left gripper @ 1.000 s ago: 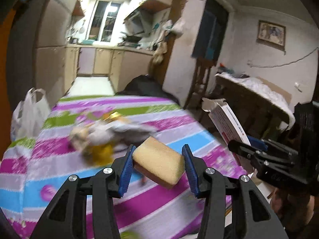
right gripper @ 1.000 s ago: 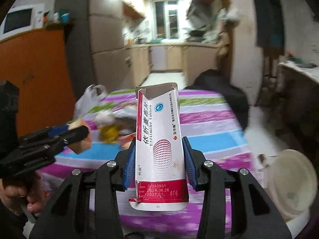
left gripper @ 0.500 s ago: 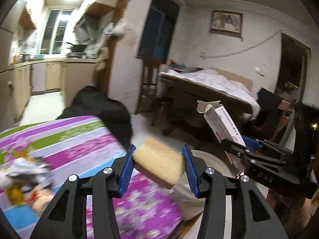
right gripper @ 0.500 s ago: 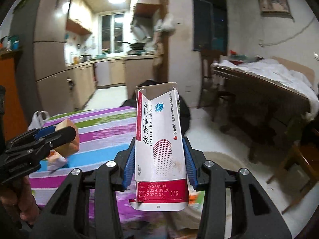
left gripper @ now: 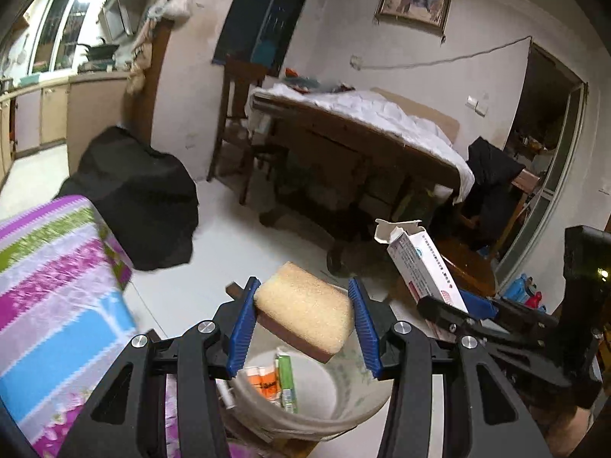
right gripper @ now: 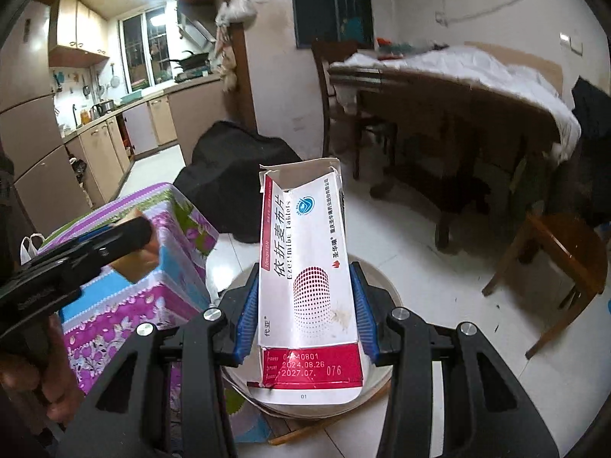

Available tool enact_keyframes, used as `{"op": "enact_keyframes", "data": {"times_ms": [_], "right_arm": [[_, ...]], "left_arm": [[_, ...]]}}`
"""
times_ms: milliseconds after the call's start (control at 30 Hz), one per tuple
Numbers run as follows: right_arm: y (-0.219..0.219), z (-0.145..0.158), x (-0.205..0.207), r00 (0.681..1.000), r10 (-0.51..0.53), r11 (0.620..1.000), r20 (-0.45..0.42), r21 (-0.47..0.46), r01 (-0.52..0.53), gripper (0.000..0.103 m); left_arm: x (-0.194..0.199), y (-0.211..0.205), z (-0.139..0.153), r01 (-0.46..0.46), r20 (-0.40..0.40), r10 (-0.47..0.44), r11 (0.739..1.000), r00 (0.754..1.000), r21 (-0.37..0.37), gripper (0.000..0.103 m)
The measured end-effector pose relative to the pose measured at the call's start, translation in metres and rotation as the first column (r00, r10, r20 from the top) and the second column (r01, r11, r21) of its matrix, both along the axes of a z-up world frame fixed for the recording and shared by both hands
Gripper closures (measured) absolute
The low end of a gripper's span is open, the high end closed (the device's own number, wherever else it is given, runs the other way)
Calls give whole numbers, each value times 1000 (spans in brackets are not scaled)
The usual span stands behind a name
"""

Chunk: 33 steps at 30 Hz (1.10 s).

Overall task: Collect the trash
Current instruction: 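Carry the sponge and medicine box over the white basin with both tools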

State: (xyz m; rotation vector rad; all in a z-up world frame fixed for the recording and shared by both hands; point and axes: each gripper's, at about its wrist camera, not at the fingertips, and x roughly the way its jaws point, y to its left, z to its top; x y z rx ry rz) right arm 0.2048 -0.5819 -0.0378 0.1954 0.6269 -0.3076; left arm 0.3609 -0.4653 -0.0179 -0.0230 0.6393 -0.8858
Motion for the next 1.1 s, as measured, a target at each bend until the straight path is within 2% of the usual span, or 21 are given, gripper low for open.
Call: {"op": "enact_keyframes", "data": {"times_ms": [300,533,1100], "right_arm": [[-16,-15,6,1000,-14,999,-26,29,15,61],[-23,-22,10,999,-22,999,-47,42,24,61],[-29,-25,14,998,-19,998,-61,62,23,60]], "left_arm": [[24,-45,-33,13,-34,-12,999,999,30,55],[30,-40,-49,17,-47,-15,999,999,40,55],[33,-44,-62,31,-63,-27,998,998,64,55]]}}
